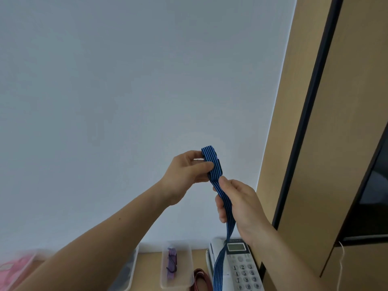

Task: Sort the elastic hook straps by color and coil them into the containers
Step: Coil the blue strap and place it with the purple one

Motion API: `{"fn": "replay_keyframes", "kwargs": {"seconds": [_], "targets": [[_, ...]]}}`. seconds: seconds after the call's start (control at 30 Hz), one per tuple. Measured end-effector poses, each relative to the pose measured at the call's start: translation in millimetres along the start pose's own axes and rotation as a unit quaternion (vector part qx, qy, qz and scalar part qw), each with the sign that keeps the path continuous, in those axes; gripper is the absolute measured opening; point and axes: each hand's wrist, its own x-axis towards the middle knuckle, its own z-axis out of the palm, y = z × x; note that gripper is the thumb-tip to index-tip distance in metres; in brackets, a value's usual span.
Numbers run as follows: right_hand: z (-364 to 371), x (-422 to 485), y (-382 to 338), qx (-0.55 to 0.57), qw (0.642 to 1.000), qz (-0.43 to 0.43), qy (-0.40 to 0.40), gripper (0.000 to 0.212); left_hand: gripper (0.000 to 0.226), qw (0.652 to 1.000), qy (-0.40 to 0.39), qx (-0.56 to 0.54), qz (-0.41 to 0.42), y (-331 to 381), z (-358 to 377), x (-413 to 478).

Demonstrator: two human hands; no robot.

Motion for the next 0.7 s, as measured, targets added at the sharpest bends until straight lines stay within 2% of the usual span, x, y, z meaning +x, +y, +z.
{"fn": "replay_keyframes", "kwargs": {"seconds": [0.1,0.17,0.27,0.4,0.53,0.57,0.7], "targets": [[0.1,-1.6,4.8,0.01,1.0,0.011,0.01,0.045,0.031,0.995,0.02,0.085,0.049,-8.0,4.8,-4.0],[0.1,-2.4,5.8,0.021,1.0,0.018,0.009,0.048,0.034,0.977,0.025,0.184,0.106,-14.2,8.4,-7.9],[-1.0,-1.7,6.7,0.023,0.999,0.015,0.018,0.058,0.037,0.91,0.024,0.34,0.235,-27.5,8.4,-12.1],[-3.6,-2.3,10.9,0.022,0.999,0.014,0.024,0.076,0.037,0.836,0.003,0.433,0.336,-36.6,2.6,-14.4],[-3.1,-5.3,15.4,0.029,0.999,0.019,0.008,0.071,0.036,0.745,-0.01,0.513,0.427,-46.2,-1.1,-13.3],[-3.1,-5.7,17.0,0.033,0.999,0.02,0.009,0.07,0.033,0.73,-0.01,0.524,0.438,-49.5,-1.7,-12.8],[-2.8,-7.5,25.6,0.036,0.999,0.03,0.01,0.061,0.033,0.71,-0.024,0.545,0.446,-61.0,-7.4,-13.8]]}}
